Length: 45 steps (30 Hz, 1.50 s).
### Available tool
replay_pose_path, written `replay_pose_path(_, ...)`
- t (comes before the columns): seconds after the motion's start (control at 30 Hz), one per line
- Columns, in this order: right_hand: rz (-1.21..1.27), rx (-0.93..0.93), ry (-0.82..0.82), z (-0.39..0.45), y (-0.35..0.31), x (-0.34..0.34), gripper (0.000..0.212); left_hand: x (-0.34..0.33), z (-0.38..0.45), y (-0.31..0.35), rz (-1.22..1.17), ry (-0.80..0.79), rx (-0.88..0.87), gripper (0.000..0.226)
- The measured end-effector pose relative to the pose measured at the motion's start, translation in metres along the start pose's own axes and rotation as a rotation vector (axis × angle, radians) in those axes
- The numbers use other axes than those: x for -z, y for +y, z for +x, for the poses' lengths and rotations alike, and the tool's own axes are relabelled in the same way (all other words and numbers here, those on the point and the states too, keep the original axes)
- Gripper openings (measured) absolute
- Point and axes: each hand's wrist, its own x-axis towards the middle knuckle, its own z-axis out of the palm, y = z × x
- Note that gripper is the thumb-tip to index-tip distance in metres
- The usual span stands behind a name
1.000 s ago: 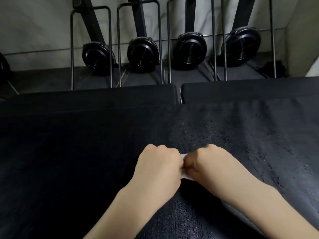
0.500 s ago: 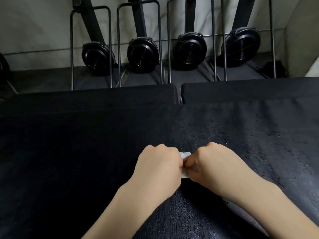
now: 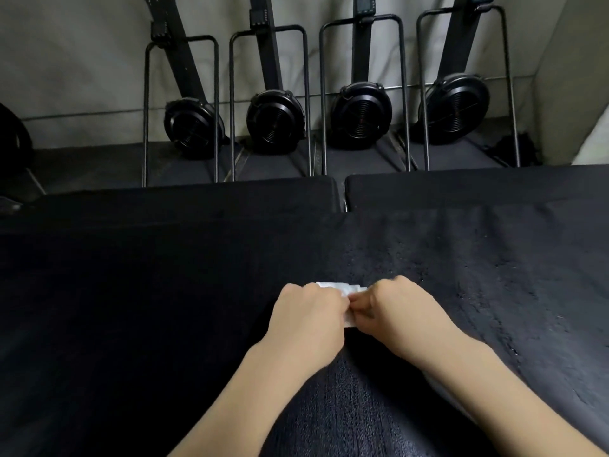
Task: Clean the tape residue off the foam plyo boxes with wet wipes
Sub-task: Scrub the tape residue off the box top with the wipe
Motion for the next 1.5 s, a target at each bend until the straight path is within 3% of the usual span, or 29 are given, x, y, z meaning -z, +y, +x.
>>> replay_pose_path(0.33,0.060,-0.094,0.065,0.137,0.043,-0.021,0.026,-0.026,0.132,-0.049,-0.037,-0.023,0.131,0.027)
replay_pose_path(0.57,0.092,-0.121,0.064,0.182,0.047,-0.019,0.023,-0.026,0.173,-0.061,-0.088,-0.039,0.180,0.035)
replay_pose_path(0.7,0.135,-0.115,0.075,0.176,0.050,-0.018,0.025,-0.022,0.169,-0.053,-0.049,-0.010,0.213,0.028)
replay_pose_path(0.83,0.056,-0.041,0.058,0.116,0.042,-0.003,0.030,-0.007,0.131,-0.032,-0.032,-0.061,0.144,0.022)
replay_pose_path(0.97,-0.131,0.140,0.197,0.038,0.041,-0.004,0.010,0.002,0.073,0.004,-0.020,-0.058,-0.044,0.028)
replay_pose_path(1.07,-0.152,0.146,0.072,0.018,0.056,-0.013,0.021,-0.003,0.055,0.017,-0.032,-0.023,-0.101,0.027)
replay_pose_path(1.17,-0.093,0.158,0.072,0.042,0.069,-0.013,0.037,-0.007,0.071,0.012,-0.083,0.012,-0.072,0.028)
replay_pose_path(1.3,-0.055,0.054,0.100,0.101,0.082,-0.012,0.025,-0.020,0.121,-0.005,-0.092,0.008,-0.004,0.027)
replay_pose_path(1.5,0.035,-0.054,0.125,0.162,0.099,-0.007,0.034,-0.026,0.187,-0.015,-0.097,-0.050,0.092,0.039)
